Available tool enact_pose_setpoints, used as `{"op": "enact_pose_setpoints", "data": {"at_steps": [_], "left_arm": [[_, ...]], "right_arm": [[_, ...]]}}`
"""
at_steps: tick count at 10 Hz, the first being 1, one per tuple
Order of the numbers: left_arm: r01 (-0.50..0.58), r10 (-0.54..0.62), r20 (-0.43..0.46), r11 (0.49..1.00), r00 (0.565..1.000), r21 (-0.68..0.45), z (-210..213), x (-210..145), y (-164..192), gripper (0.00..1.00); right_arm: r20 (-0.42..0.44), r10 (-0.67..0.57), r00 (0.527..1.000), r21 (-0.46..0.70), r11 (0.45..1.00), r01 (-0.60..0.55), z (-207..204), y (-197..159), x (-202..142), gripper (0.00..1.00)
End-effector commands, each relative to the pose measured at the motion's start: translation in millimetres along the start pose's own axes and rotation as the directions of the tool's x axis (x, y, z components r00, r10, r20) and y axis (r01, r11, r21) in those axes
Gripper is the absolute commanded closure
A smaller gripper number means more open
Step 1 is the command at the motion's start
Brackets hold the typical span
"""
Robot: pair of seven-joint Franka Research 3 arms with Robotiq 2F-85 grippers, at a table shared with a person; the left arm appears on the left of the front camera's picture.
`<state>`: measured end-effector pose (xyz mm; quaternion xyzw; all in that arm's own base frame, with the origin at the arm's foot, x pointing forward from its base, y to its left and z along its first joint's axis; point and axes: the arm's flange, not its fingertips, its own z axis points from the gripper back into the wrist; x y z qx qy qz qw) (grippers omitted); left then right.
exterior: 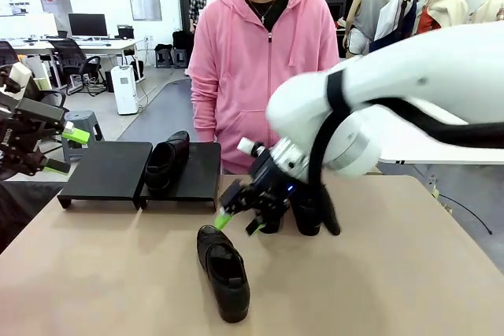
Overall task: Organize the shoes by placing them on the stand.
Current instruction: Pick up one Shoe and place it in the middle of the table.
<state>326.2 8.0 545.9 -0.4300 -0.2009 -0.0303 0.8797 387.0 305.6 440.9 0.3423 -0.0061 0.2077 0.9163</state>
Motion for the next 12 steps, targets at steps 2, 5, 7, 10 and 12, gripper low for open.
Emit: {"op": "enact_pose_setpoints", "data": {"at_steps": [2, 5, 7, 10, 12], "left_arm": [[0.010, -0.010, -0.005, 1.000, 1.000, -0.003, 2, 0, 1, 0.00], [0.010, -0.010, -0.005, 1.000, 1.000, -0.003, 2, 0, 1, 0.00], [0.010, -0.010, -0.005, 1.000, 1.000, -0.003, 2, 0, 1, 0.00], [0.010, -0.010, -0.005, 1.000, 1.000, -0.003, 2, 0, 1, 0.00], [0.010, -0.010, -0.005, 1.000, 1.000, -0.003, 2, 0, 1, 0.00]], "right_arm": [[0.113, -0.025, 0.993, 0.076, 0.997, 0.016, 140, -29, -69, 0.00], [0.277, -0.044, 0.960, 0.008, 0.999, 0.044, 267, -81, -145, 0.00], [0.409, -0.181, 0.894, 0.034, 0.982, 0.184, 325, -124, -183, 0.00], [0.435, -0.300, 0.849, 0.098, 0.953, 0.286, 354, -179, -204, 0.00], [0.448, -0.260, 0.855, 0.059, 0.963, 0.262, 348, -157, -212, 0.00]]}}
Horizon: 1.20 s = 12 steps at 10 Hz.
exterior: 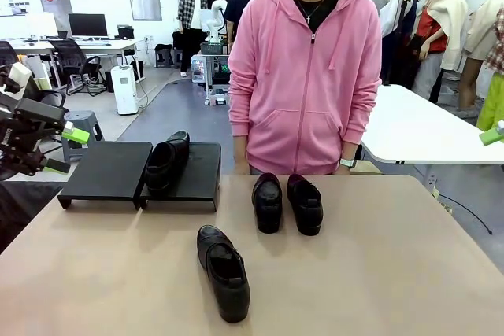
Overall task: Organize the shoes by placing them on the stand.
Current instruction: Pick up one Shoe and place it in the middle of the table, then place the Shoe from the middle of the table onto the Shoes Stand.
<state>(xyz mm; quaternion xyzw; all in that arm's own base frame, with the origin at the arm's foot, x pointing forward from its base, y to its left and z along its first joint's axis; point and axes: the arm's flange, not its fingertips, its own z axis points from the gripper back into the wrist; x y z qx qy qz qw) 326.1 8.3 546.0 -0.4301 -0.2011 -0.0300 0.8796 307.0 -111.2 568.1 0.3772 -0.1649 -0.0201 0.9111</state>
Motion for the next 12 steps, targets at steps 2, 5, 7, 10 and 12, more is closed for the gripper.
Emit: {"op": "enact_pose_setpoints", "data": {"at_steps": [2, 5, 7, 10, 12], "left_arm": [[0.010, -0.010, -0.006, 1.000, 1.000, -0.003, 2.0, -0.3, 1.0, 0.00], [0.010, -0.010, -0.006, 1.000, 1.000, -0.003, 2.0, -0.3, 1.0, 0.00], [0.010, -0.010, -0.006, 1.000, 1.000, -0.003, 2.0, -0.3, 1.0, 0.00], [0.010, -0.010, -0.006, 1.000, 1.000, -0.003, 2.0, -0.3, 1.0, 0.00], [0.000, 0.000, 0.000, 1.000, 1.000, 0.000, 0.0, 0.0, 0.0, 0.00]], "right_arm": [[0.003, 0.036, 0.999, 0.006, 0.999, -0.036, 0.3, 14.8, -6.4, 0.00], [0.003, 0.036, 0.999, 0.006, 0.999, -0.036, 0.3, 14.8, -6.4, 0.00], [0.003, 0.036, 0.999, 0.006, 0.999, -0.036, 0.3, 14.8, -6.4, 0.00], [0.003, 0.036, 0.999, 0.006, 0.999, -0.036, 0.3, 14.8, -6.4, 0.00], [0.003, 0.036, 0.999, 0.006, 0.999, -0.036, 0.3, 14.8, -6.4, 0.00]]}}
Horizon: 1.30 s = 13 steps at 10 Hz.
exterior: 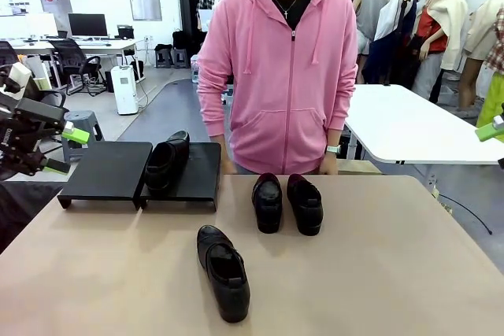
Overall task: Organize the shoes by placing them on the stand.
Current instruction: Place the Shoe from the middle of the table onto the Shoes Stand.
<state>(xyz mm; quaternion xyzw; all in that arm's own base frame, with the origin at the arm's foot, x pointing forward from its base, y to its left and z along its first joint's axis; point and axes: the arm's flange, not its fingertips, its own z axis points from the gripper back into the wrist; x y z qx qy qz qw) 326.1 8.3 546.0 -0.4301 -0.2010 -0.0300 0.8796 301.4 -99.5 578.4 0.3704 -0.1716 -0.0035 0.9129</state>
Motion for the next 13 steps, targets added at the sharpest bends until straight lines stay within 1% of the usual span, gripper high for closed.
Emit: {"op": "enact_pose_setpoints", "data": {"at_steps": [1, 2, 3, 4, 5, 6, 7, 8, 9, 10, 11, 12, 13], "left_arm": [[-0.051, 0.051, -0.002, 0.999, 0.999, -0.018, -39, -5, -35, 0.00], [-0.078, 0.086, -0.047, 0.986, 0.995, 0.146, -83, -14, -59, 0.00], [-0.112, 0.132, -0.058, 0.957, 0.990, 0.268, -131, -23, -79, 0.00], [-0.128, 0.170, -0.083, 0.921, 0.982, 0.368, -166, -28, -93, 0.00], [-0.139, 0.202, -0.078, 0.861, 0.976, 0.490, -196, -34, -106, 0.00], [-0.132, 0.228, -0.097, 0.807, 0.969, 0.576, -225, -43, -119, 0.00], [-0.107, 0.250, -0.137, 0.761, 0.958, 0.640, -248, -49, -130, 0.00], [-0.118, 0.272, -0.099, 0.678, 0.957, 0.726, -260, -52, -138, 0.00], [-0.067, 0.200, -0.117, 0.726, 0.973, 0.684, -255, -50, -154, 0.00], [-0.115, 0.214, -0.072, 0.744, 0.974, 0.659, -262, -73, -122, 0.00], [-0.115, 0.214, -0.072, 0.744, 0.974, 0.659, -262, -73, -122, 0.00], [-0.097, 0.216, -0.087, 0.712, 0.972, 0.695, -266, -64, -134, 0.00], [-0.205, 0.293, 0.018, 0.621, 0.956, 0.756, -278, -66, -121, 0.00]], "right_arm": [[0.004, -0.001, 1.000, 0.014, 1.000, 0.001, 0, -1, -2, 0.00], [0.004, -0.001, 1.000, 0.014, 1.000, 0.001, 0, -1, -2, 0.00], [0.004, -0.001, 1.000, 0.014, 1.000, 0.001, 0, -1, -2, 0.00], [0.004, -0.001, 1.000, 0.014, 1.000, 0.001, 0, -1, -2, 0.00], [0.004, -0.001, 1.000, 0.014, 1.000, 0.001, 0, -1, -2, 0.00], [0.004, -0.001, 1.000, 0.014, 1.000, 0.001, 0, -1, -2, 0.00], [0.004, -0.001, 1.000, 0.014, 1.000, 0.001, 0, -1, -2, 0.00], [0.004, -0.001, 1.000, 0.014, 1.000, 0.001, 0, -1, -2, 0.00], [0.004, -0.001, 1.000, 0.014, 1.000, 0.001, 0, -1, -2, 0.00], [0.004, -0.001, 1.000, 0.014, 1.000, 0.001, 0, -1, -2, 0.00], [0.004, -0.001, 1.000, 0.014, 1.000, 0.001, 0, -1, -2, 0.00], [0.004, -0.001, 1.000, 0.014, 1.000, 0.001, 0, -1, -2, 0.00], [0.004, -0.001, 1.000, 0.014, 1.000, 0.001, 0, -1, -2, 0.00]]}}
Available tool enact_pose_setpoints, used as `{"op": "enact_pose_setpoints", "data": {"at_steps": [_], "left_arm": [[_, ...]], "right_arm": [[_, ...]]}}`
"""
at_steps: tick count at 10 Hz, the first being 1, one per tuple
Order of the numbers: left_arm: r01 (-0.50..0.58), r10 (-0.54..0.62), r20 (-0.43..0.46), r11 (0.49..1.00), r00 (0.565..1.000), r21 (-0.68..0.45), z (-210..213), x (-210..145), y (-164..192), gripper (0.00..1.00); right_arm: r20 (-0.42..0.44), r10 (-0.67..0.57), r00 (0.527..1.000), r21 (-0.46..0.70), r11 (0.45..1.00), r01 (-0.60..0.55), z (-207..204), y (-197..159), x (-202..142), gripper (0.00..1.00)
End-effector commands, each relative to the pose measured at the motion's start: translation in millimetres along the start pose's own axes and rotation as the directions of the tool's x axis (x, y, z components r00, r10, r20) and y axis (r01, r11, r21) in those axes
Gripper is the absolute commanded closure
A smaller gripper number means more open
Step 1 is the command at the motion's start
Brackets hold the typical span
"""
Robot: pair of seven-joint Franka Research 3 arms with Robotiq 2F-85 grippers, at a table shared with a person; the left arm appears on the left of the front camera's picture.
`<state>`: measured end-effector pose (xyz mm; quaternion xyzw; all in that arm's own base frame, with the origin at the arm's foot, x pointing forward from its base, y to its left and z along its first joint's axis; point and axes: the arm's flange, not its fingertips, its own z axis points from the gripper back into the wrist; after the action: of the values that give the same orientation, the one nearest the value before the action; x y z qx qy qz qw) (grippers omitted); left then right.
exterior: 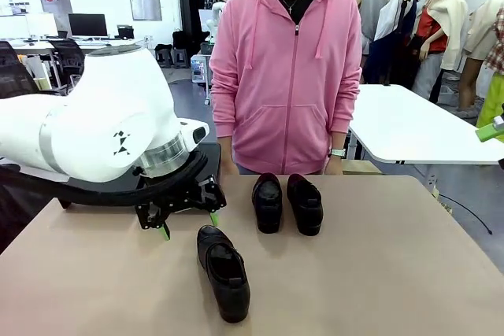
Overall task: Organize the shoes by placing them on the stand.
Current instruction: Place the Shoe from the middle of the table onto the Shoes Stand.
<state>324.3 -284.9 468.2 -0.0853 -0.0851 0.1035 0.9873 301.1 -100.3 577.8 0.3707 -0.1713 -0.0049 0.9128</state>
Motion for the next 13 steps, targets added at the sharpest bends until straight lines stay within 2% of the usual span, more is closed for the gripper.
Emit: {"op": "enact_pose_setpoints", "data": {"at_steps": [1, 2, 3, 5, 7, 9, 11, 13], "left_arm": [[-0.128, 0.129, -0.008, 0.985, 0.992, 0.113, -31, 2, -3, 0.00], [-0.200, 0.197, 0.036, 0.974, 0.980, 0.110, -35, 3, 1, 0.00], [-0.150, 0.154, -0.037, 0.983, 0.987, 0.107, -48, -2, 1, 0.00], [-0.178, 0.185, -0.061, 0.979, 0.981, 0.100, -64, -5, 7, 0.00], [-0.263, 0.272, -0.044, 0.954, 0.961, 0.146, -97, 14, 11, 0.00], [-0.246, 0.248, -0.010, 0.964, 0.969, 0.098, -111, 29, 12, 0.00], [-0.181, 0.185, -0.061, 0.981, 0.981, 0.073, -116, 37, 9, 0.00], [-0.112, 0.118, -0.103, 0.992, 0.988, 0.059, -103, 25, 12, 0.00]], "right_arm": [[0.003, 0.001, 1.000, 0.014, 1.000, -0.001, 0, 0, -2, 0.00], [0.003, 0.001, 1.000, 0.014, 1.000, -0.001, 0, 0, -2, 0.00], [0.003, 0.001, 1.000, 0.014, 1.000, -0.001, 0, 0, -2, 0.00], [0.003, 0.001, 1.000, 0.014, 1.000, -0.001, 0, 0, -2, 0.00], [0.003, 0.001, 1.000, 0.014, 1.000, -0.001, 0, 0, -2, 0.00], [0.003, 0.001, 1.000, 0.014, 1.000, -0.001, 0, 0, -2, 0.00], [0.003, 0.001, 1.000, 0.014, 1.000, -0.001, 0, 0, -2, 0.00], [0.003, 0.001, 1.000, 0.014, 1.000, -0.001, 0, 0, -2, 0.00]]}}
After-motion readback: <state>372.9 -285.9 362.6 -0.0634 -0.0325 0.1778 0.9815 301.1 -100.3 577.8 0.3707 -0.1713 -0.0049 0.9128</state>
